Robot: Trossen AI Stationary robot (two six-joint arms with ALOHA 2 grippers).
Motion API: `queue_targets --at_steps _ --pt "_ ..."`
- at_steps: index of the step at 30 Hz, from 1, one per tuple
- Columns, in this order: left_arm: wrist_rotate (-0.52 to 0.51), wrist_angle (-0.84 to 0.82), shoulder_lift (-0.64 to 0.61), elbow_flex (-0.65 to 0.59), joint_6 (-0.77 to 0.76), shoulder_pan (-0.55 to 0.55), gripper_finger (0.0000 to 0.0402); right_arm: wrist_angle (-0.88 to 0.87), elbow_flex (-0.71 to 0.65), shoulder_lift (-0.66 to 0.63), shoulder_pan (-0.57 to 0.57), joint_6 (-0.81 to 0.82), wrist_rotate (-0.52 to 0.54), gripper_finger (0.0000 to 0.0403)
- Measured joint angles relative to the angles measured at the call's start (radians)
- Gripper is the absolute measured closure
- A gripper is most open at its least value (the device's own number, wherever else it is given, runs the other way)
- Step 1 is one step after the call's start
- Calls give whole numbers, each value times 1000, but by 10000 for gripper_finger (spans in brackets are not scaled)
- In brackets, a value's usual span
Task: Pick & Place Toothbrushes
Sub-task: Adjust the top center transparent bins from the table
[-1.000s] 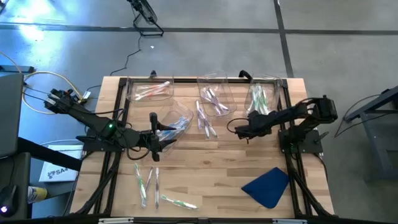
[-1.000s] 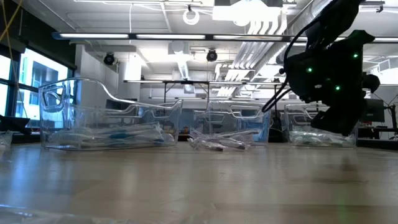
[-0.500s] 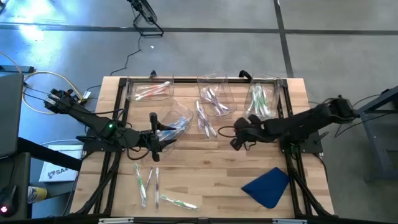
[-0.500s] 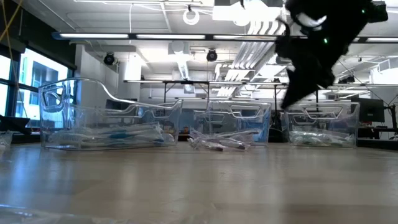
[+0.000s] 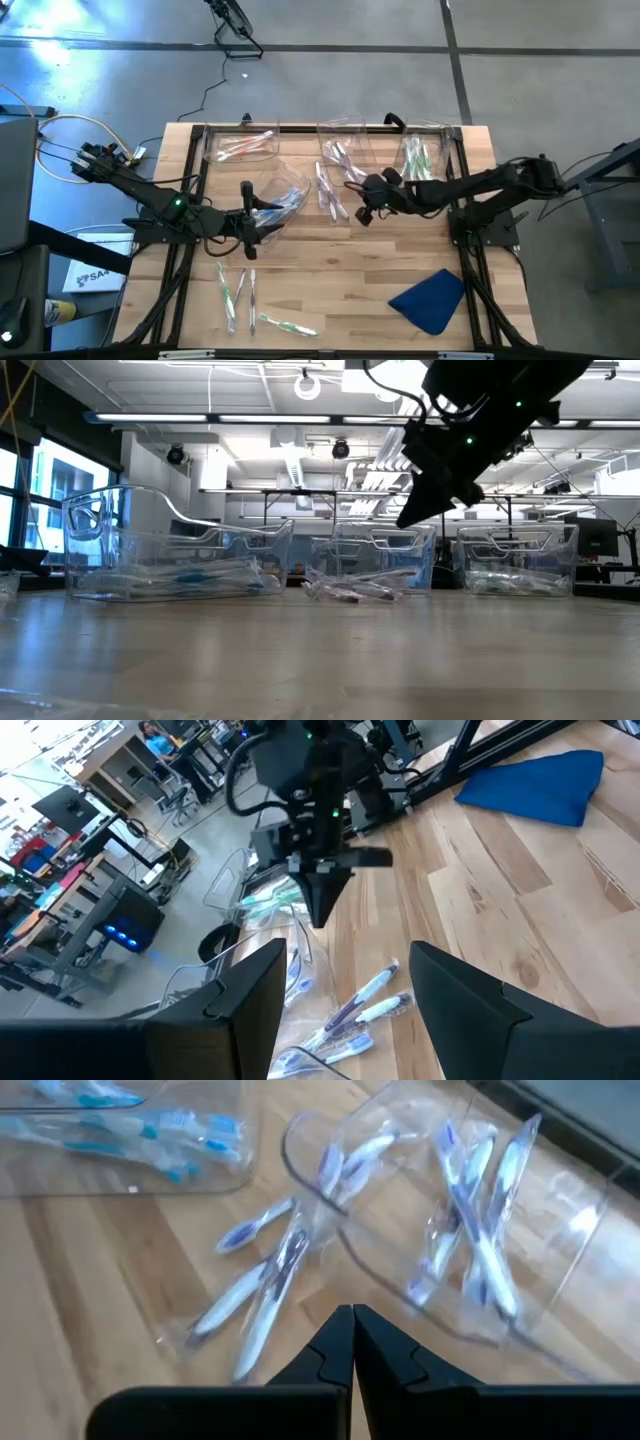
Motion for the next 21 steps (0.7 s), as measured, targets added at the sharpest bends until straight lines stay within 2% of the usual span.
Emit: queue_targets --at_steps 6,13,21 --pt "0 0 0 0 0 0 195 21 0 44 -76 -38 -64 400" --pt "0 0 0 0 -4 0 195 41 0 64 -125 -53 41 400" --pt "0 0 0 0 -3 0 195 -35 0 64 -145 2 83 400"
